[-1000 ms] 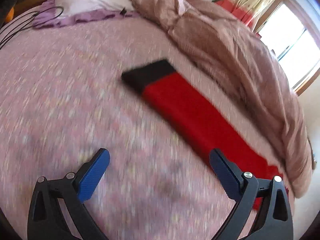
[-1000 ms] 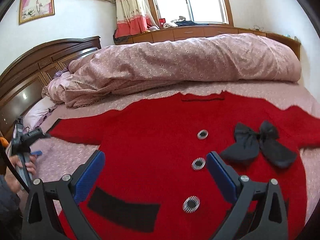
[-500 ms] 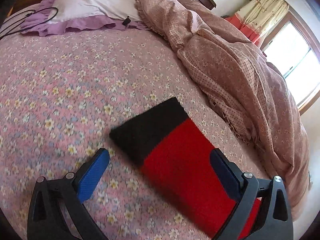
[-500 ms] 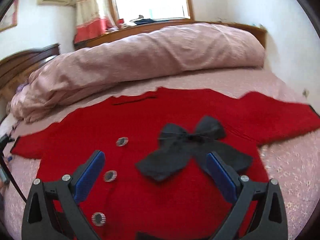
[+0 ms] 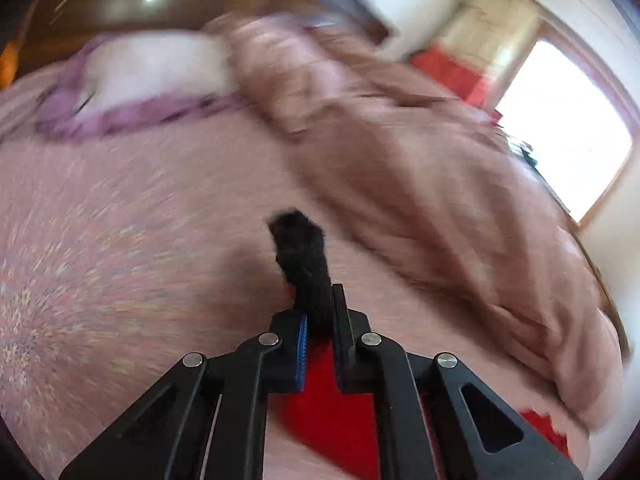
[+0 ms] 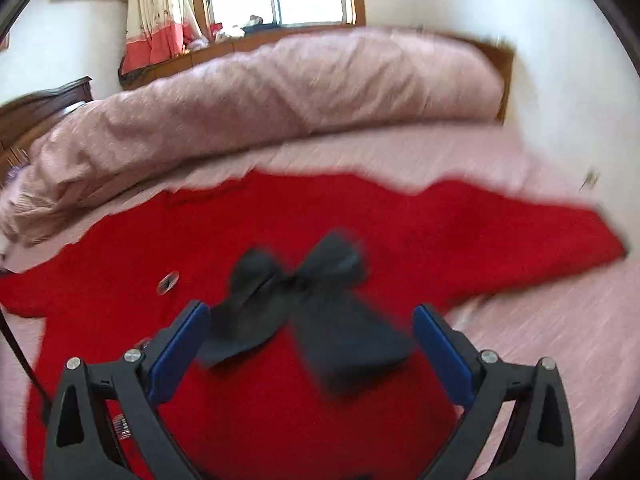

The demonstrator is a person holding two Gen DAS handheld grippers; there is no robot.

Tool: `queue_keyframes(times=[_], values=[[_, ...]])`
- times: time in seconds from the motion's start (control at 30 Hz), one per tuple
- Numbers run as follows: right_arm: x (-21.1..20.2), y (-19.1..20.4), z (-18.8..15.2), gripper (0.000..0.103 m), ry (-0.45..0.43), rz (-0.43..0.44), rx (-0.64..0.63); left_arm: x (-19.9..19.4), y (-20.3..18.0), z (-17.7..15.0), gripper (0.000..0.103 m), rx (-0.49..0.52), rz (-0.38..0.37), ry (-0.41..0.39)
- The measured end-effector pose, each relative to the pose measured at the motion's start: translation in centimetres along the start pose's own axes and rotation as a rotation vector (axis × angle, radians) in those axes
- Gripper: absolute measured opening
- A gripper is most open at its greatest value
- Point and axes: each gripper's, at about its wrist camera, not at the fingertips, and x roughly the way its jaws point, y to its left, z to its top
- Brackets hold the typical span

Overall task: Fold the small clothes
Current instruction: 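Fold the held sleeve across the cardigan body with the left gripper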

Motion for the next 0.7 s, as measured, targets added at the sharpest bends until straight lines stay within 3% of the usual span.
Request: queue_keyframes(times=[0.07,0.17,0.27,0.37,0.53,0.6,0.7], values=[[-0.7,-1.6,0.8,0.103,-0.034,-0.028,0.020,-1.9,-4.4,-0.6,0.003,0.062,-0.082,-0.019],[-1.2,-4.8,1.3,0.103,-0.030,-0.002,0.133,-4.4,-11.6,-2.3,0.003,0.126,-0.223,-0.023],[-1.5,-7.6,1.2,0.103,-0.026,0.011,0.222,-6.3,-19.4,-5.5,0.003,0.192,-0.362,-0.004],[-2.2,-10.0,0.7,0.103,-0.027,0.002,0.290,-8.2,-26.9,-10.9,0.003,0.281,-0.460,-0.002],[-3.5,-12.6,0.5,0.103,-0.004,-0.068,0.294,-9.4,-36.9,-22.5,0.003,0.428,-0.549,0.089],[-4.2,-12.6,0.8,0.102,-0.004,-0.115,0.218,-9.0,-39.5,-27.7,0.003,0.493,-0.532,0.136],[-5.0,-12.9,0.6,0.102,-0.019,-0.141,0.149,-7.7,-41.3,-32.9,0.003,0.590,-0.496,0.204]])
